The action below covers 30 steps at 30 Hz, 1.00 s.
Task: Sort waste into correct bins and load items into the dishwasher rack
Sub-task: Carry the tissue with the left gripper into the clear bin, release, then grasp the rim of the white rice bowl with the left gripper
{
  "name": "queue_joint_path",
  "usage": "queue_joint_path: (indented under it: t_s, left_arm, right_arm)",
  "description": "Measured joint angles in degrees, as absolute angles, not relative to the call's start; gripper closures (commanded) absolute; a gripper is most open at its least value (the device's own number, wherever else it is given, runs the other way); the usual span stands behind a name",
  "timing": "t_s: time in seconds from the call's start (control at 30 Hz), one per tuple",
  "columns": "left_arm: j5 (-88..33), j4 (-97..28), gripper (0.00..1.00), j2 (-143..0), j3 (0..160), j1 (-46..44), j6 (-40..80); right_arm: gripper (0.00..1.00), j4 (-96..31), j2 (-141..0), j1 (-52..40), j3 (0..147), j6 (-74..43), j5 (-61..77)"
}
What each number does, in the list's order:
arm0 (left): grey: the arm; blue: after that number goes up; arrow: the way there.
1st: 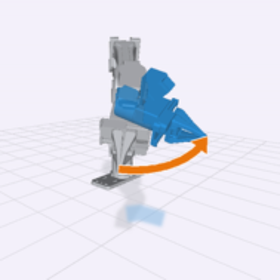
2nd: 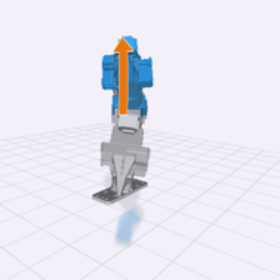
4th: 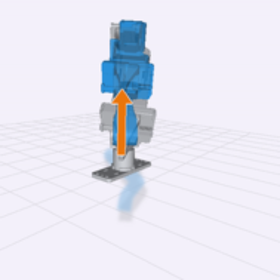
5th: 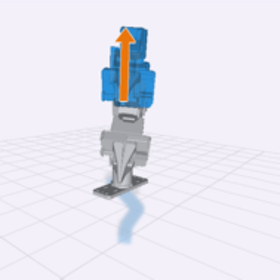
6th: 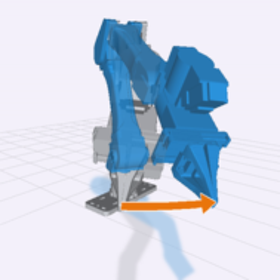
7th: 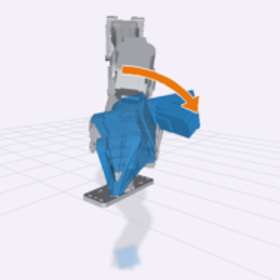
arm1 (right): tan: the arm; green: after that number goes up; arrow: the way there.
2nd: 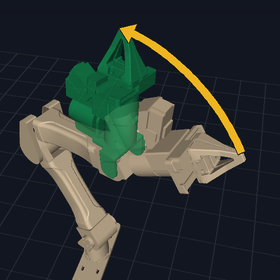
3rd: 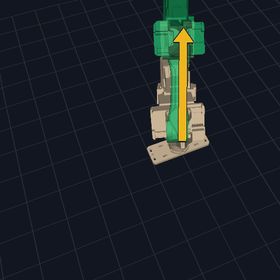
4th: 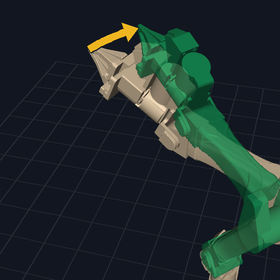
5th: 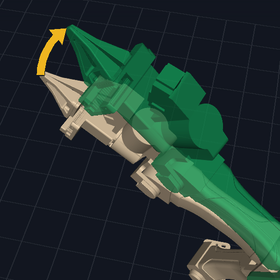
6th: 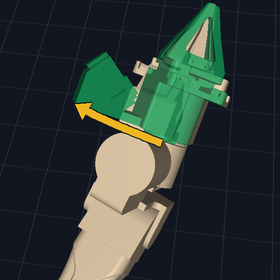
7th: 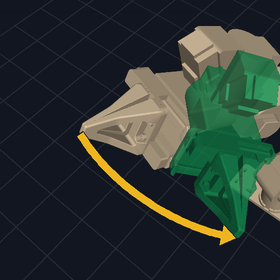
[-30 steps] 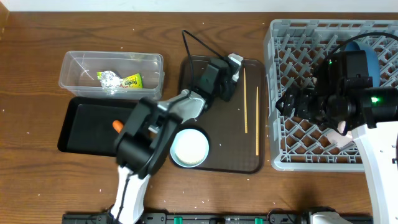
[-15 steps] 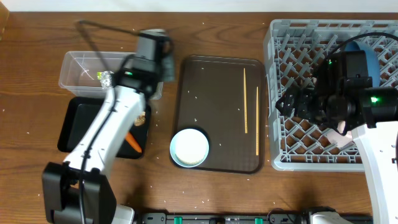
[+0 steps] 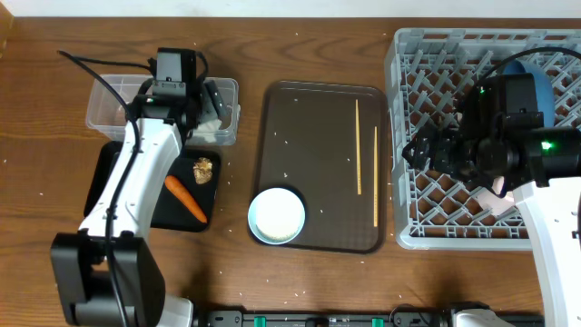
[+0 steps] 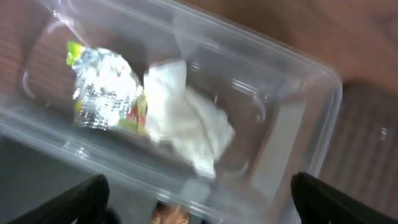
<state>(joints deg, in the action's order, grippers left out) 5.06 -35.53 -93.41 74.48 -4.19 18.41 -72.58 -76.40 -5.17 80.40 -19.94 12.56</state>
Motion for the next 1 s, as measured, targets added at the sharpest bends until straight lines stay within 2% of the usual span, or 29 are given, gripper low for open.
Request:
queue_joint_path:
  t_s: [0.17, 0.37, 0.47, 0.53, 0.63, 0.7, 0.8, 0.93, 1.0]
  left_arm:
    - [0.56, -45.78, 0.01, -84.01, 74.50, -6.07, 14.20]
    - [-5.50, -58.28, 0.00, -72.29, 74.91, -15.05, 11.84]
    - [-6.55, -62.13, 0.11, -71.57, 74.72, -20.56, 11.60]
    - [-7.11, -63.26, 0.15, -71.77, 73.76, -24.80, 11.31]
    - [-7.49, -63.31, 0.15, -71.96, 71.26, -30.98, 10.90]
    - [-7.60, -62.15, 0.21, -72.03, 68.93, -34.81, 11.14]
    - [-7.09, -57.76, 0.23, -72.49, 64.79, -39.11, 12.45]
    - [-5.85, -47.66, 0.39, -74.61, 57.78, -42.59, 15.14]
    - [-5.58, -43.88, 0.42, -76.53, 55.16, -43.48, 16.29]
  right_arm:
    - [0.03, -72.34, -76.40, -5.17, 80.40, -19.92, 12.25]
    - [0.04, -69.89, -76.40, -5.17, 80.38, -19.92, 9.91]
    - [0.03, -67.88, -76.40, -5.17, 80.38, -19.94, 9.28]
    - [0.02, -66.54, -76.40, -5.17, 80.38, -19.94, 8.91]
    - [0.01, -64.82, -76.40, -5.17, 80.38, -20.01, 7.86]
    - [0.01, -64.23, -76.40, -5.15, 80.38, -20.45, 6.92]
    - [0.01, -63.11, -76.40, -4.56, 80.38, -21.63, 5.80]
    - [0.01, -62.24, -76.49, -3.22, 80.40, -23.09, 5.02]
    - [0.01, -62.33, -76.62, -2.79, 80.38, -23.53, 4.62]
